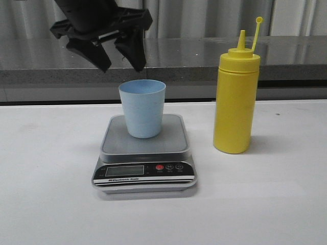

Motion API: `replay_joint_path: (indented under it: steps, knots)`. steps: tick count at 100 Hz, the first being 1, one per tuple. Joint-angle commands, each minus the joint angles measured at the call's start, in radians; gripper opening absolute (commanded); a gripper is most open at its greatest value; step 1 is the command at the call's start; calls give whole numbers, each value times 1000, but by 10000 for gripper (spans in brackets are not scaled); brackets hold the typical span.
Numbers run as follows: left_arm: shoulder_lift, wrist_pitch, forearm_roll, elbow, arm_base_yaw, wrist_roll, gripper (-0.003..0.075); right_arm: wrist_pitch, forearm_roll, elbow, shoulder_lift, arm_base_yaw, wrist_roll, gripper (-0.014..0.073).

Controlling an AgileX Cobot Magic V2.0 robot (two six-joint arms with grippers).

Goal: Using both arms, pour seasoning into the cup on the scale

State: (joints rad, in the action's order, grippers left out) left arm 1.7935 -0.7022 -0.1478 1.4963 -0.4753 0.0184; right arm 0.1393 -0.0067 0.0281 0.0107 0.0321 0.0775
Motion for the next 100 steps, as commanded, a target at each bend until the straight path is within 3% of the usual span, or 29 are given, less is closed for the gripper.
replay_joint_path:
  steps: [1,55,100]
  knots:
    - [-96,78,-6,-2,19,-8,505,-78,-5,-21,20,5,-3,-66]
    - [-571,347,-11,-492,339,-18,503,-78,-5,-21,20,5,-3,-66]
    - [-1086,579,-3,-917,355,-18,502,-78,-5,-21,20,5,-3,-66]
